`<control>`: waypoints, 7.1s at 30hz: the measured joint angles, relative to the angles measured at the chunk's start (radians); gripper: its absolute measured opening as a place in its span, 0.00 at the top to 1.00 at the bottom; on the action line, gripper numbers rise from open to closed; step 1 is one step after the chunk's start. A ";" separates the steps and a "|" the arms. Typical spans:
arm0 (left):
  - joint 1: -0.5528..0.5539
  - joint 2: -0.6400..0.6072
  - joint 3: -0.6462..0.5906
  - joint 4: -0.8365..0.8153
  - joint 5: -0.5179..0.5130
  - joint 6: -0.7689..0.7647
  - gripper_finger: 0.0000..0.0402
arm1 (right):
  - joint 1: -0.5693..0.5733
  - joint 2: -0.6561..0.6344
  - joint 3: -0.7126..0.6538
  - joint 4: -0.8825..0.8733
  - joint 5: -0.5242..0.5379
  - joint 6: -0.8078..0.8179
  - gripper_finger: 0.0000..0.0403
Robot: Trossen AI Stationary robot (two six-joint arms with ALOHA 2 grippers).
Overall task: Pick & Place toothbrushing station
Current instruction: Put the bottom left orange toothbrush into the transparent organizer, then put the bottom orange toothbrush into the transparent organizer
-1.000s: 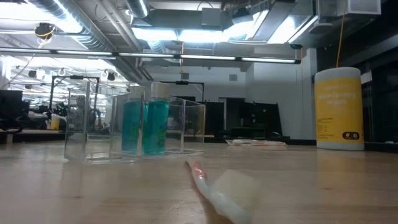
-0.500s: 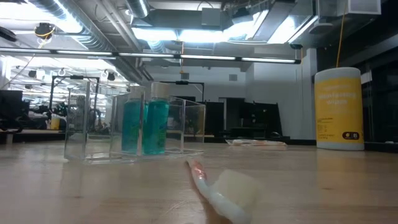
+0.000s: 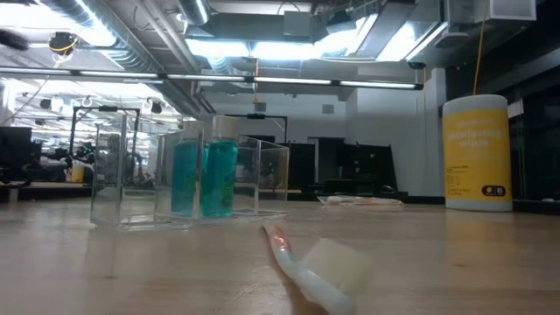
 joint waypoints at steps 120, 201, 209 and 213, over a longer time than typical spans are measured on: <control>-0.127 -0.539 0.098 -0.082 -1.230 0.863 0.51 | -0.129 0.584 -0.001 -0.365 -0.801 -0.897 0.68; -0.142 -0.529 0.098 -0.028 -1.126 0.933 0.51 | -0.072 1.024 -0.003 0.038 -0.663 -1.120 0.97; -0.087 -0.529 0.098 -0.039 -1.079 0.935 0.51 | -0.023 0.896 -0.004 0.021 -0.619 -0.922 1.00; -0.065 -0.529 0.098 -0.042 -1.075 0.959 0.51 | -0.011 0.859 -0.003 0.021 -0.549 -0.848 1.00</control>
